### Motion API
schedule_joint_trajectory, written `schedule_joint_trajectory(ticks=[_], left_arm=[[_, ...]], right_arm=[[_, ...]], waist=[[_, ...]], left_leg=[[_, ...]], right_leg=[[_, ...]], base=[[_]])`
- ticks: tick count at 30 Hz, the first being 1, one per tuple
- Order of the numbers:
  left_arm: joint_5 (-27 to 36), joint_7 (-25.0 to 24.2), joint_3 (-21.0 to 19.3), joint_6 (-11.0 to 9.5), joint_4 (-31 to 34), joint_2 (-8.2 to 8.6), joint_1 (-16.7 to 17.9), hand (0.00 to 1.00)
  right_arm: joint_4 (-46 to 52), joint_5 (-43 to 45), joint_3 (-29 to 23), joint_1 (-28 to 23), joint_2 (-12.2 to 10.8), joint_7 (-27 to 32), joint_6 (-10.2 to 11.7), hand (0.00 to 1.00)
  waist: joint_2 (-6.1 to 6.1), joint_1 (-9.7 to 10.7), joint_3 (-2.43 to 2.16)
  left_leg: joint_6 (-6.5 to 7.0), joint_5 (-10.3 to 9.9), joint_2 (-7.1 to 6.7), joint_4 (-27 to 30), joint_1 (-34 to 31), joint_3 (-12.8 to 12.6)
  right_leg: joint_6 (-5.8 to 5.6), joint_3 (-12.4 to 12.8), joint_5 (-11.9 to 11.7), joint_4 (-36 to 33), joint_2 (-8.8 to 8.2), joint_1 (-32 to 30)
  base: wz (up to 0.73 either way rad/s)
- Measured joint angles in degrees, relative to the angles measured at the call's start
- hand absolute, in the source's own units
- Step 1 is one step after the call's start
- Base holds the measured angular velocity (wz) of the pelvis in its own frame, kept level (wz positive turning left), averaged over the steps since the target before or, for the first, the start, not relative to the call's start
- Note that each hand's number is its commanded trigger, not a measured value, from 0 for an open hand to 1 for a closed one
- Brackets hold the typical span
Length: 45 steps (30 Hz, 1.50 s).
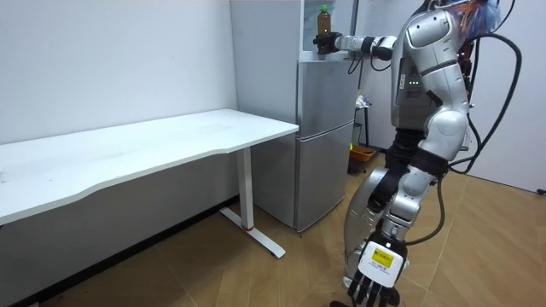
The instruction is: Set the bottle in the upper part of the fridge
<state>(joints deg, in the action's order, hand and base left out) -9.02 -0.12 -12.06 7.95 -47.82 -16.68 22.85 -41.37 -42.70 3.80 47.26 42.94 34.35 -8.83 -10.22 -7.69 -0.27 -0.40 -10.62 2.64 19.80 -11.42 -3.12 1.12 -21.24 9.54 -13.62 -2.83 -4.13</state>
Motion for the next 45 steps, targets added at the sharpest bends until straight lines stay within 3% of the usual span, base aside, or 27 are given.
schedule_joint_trajectory(ticks=[13, 17, 20, 27, 31, 37, 42, 44, 45], left_arm=[[1.84, 1.90, -0.09, 0.09, -0.37, -0.71, -0.03, 0.00], [2.81, 1.94, -0.05, 0.09, -0.44, -0.80, 0.07, 0.00], [2.79, 1.74, 0.05, 0.13, -0.41, -0.80, 0.11, 0.00], [2.80, 0.41, 0.12, 1.13, 0.11, -0.86, 1.46, 0.00], [3.82, 0.41, 1.76, 1.33, 0.10, -2.03, 1.56, 0.00], [5.05, 0.56, 2.31, 1.35, -0.02, -4.76, 1.64, 0.00], [5.05, 0.64, 2.25, 1.33, -0.03, -4.79, 1.58, 0.00], [5.05, 0.75, 2.20, 1.24, -0.04, -4.81, 1.58, 0.00], [5.05, 0.81, 2.14, 1.25, -0.05, -4.82, 1.59, 0.00]], right_arm=[[-0.67, -0.92, 1.73, 0.21, 0.31, 3.63, -0.02, 1.00], [-3.97, -1.36, 3.80, 2.87, 0.32, 3.49, -0.69, 1.00], [-7.58, -1.60, 5.13, 4.81, 0.38, 2.10, -0.70, 1.00], [-11.22, -1.54, 7.65, 6.31, 2.05, -2.23, -1.32, 1.00], [-12.69, -1.46, 13.11, 6.33, 4.45, -5.37, -1.34, 1.00], [-14.63, -1.39, 15.41, 6.34, 4.88, -7.79, -2.57, 1.00], [-14.64, 2.41, 17.03, 6.42, 5.12, -9.21, -3.82, 1.00], [-14.66, 3.27, 17.44, 6.43, 5.24, -9.71, -3.85, 0.68], [-14.67, 3.81, 17.47, 6.43, 5.27, -9.71, -4.21, 0.42]], waist=[[-0.48, -1.19, 0.04], [-0.46, -1.17, 0.10], [-0.20, -1.46, 0.38], [-0.39, -2.38, 0.22], [-1.01, -3.38, 0.22], [-2.92, -3.91, 0.68], [-3.44, -4.16, 0.49], [-3.43, -4.65, 0.50], [-3.43, -5.02, 0.53]], left_leg=[[-0.06, 0.06, 0.08, 0.02, 0.18, 0.06], [-0.06, 0.07, 0.10, 0.14, 0.37, 0.10], [-0.07, 0.06, 0.09, 0.16, 0.86, 0.16], [-0.11, 0.12, 0.06, 0.10, 1.13, 0.18], [-0.32, 0.27, 0.18, 0.06, 1.20, 0.36], [-0.98, 0.13, 0.76, 0.99, 0.81, 1.10], [-1.30, -0.01, 0.86, 1.80, 0.17, 1.99], [-1.36, 0.01, 0.95, 1.81, 0.10, 1.99], [-1.40, 0.02, 0.96, 1.81, -0.04, 2.08]], right_leg=[[0.05, 0.26, -0.02, 0.01, 0.19, 0.31], [0.14, 0.07, -0.10, 0.00, 0.19, 0.65], [0.12, 0.04, -0.07, 0.10, 0.17, 1.11], [0.19, -0.09, 0.12, -0.25, 0.01, 1.14], [0.40, -0.38, 0.11, -0.37, 0.07, 1.30], [1.10, -1.92, 0.77, -0.40, 0.11, 1.70], [1.41, -2.26, 1.23, -1.35, 0.29, 1.27], [1.51, -2.34, 1.25, -1.41, 0.32, 1.26], [1.57, -2.46, 1.30, -1.45, 0.32, 1.32]], base=[[0.00], [0.00], [0.00], [0.00], [0.00], [0.06], [0.07], [0.00], [0.04]])
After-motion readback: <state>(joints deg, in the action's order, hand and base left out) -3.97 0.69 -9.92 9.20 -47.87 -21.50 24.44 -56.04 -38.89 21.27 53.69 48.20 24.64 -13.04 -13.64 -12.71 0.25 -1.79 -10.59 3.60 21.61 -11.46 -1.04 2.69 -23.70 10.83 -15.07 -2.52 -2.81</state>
